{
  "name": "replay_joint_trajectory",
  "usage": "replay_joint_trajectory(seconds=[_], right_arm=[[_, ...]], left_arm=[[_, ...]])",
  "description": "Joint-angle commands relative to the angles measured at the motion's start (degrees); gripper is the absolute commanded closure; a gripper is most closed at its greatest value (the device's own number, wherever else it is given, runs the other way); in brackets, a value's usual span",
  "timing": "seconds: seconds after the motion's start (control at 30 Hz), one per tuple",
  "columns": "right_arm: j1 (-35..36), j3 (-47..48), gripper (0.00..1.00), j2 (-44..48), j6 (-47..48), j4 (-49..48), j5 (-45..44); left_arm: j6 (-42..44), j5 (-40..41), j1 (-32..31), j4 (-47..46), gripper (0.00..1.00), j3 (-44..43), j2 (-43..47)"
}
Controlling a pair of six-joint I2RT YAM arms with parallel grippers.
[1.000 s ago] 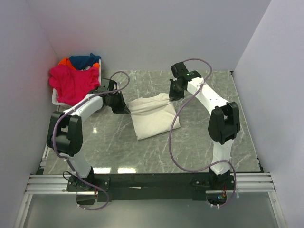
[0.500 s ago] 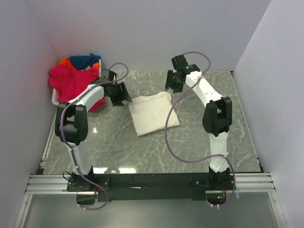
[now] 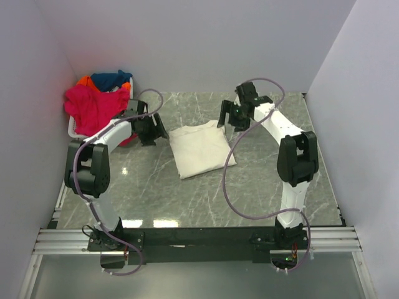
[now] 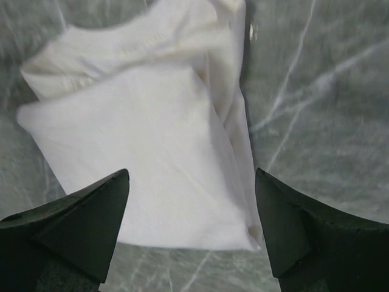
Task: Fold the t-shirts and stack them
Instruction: Neatly place the folded tshirt to the corner
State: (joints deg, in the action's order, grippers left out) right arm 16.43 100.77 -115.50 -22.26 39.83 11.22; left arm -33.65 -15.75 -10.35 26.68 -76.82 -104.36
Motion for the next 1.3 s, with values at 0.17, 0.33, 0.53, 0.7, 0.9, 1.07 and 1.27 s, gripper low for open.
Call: replay_joint_trajectory(seconds=[0.17, 0.33, 0.53, 0.7, 0.9, 1.07, 1.27], right_arm=[[-2.71, -17.96, 0.10, 10.82, 3.71, -12.49, 11.44], [-4.12, -22.81, 0.10, 11.27, 5.21, -15.57, 15.05], [-5.44, -23.69, 0.11, 9.07, 6.53, -16.72, 17.51], [-6.14, -23.60, 0.11, 7.05, 6.79, -17.33, 18.57], [-6.06, -23.08, 0.12, 5.20, 6.70, -18.39, 19.71], [-6.05, -21.50, 0.12, 2.92, 7.14, -18.04, 19.80], [-6.14, -20.62, 0.12, 0.37, 7.41, -18.30, 19.45]], left_arm=[[-0.10, -5.08, -1.69, -8.48, 0.25, 11.86, 7.94], [-0.19, -5.87, -3.53, -11.47, 0.25, 14.85, 8.38], [-0.45, -6.23, -5.56, -12.53, 0.34, 14.50, 5.31], [-0.28, -5.35, -6.00, -12.09, 0.34, 12.84, 2.76], [-0.28, -3.94, -6.09, -11.03, 0.37, 11.08, -0.05], [-0.63, -3.06, -6.17, -10.24, 0.41, 9.84, -1.99], [-0.72, -2.54, -6.17, -9.63, 0.52, 8.97, -3.75]])
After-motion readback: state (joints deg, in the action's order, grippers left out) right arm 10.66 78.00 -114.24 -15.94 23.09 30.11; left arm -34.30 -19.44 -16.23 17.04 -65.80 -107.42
